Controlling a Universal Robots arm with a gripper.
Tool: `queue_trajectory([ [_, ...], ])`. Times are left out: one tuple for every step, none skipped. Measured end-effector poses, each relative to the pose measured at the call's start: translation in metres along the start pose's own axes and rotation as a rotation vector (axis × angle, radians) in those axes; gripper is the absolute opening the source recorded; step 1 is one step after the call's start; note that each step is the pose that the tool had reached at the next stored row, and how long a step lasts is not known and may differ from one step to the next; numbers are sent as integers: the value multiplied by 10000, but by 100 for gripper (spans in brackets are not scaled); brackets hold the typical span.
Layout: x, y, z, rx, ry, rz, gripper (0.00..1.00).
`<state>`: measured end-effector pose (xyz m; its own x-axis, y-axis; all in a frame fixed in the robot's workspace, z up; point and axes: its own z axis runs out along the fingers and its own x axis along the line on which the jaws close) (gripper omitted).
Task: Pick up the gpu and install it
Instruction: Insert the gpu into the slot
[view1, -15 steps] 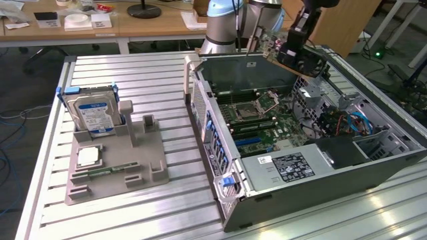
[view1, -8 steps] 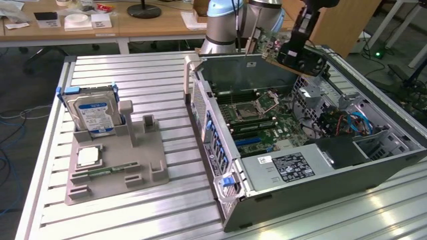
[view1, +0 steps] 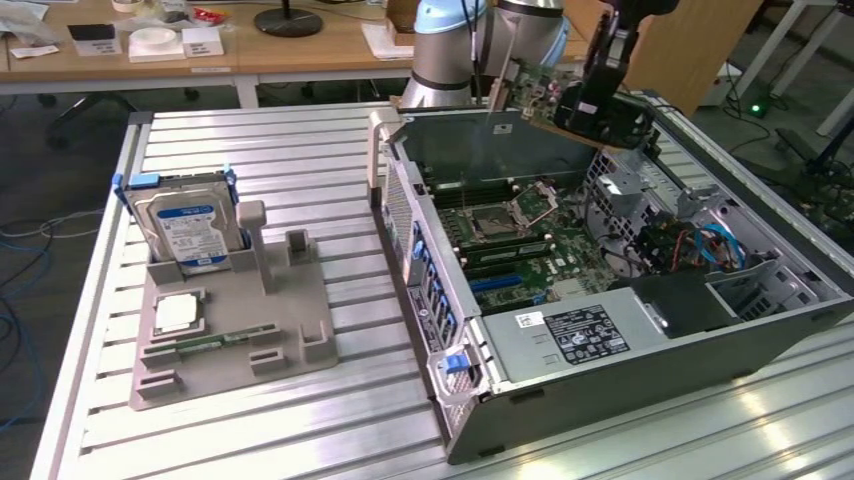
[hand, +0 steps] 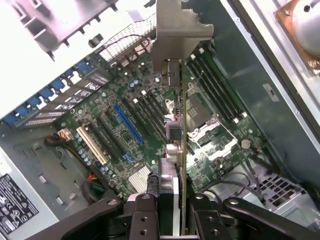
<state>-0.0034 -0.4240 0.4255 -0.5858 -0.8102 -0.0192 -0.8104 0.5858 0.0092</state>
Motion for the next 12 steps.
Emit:
queue_trajectory([
  [0, 0, 0, -2, 1, -124, 28],
  [0, 0, 0, -5, 2, -238, 28],
  [0, 0, 0, -7, 3, -342, 28],
  [0, 0, 0, -9, 4, -451, 28],
  [0, 0, 0, -11, 5, -572, 28],
  [0, 0, 0, -13, 7, -718, 28],
  [0, 0, 0, -17, 8, -863, 28],
  [0, 0, 0, -19, 10, -1018, 28],
  [0, 0, 0, -23, 11, -1178, 28],
  [0, 0, 0, -26, 13, -1338, 28],
  [0, 0, 0, -28, 15, -1502, 28],
  [0, 0, 0, -32, 16, -1667, 28],
])
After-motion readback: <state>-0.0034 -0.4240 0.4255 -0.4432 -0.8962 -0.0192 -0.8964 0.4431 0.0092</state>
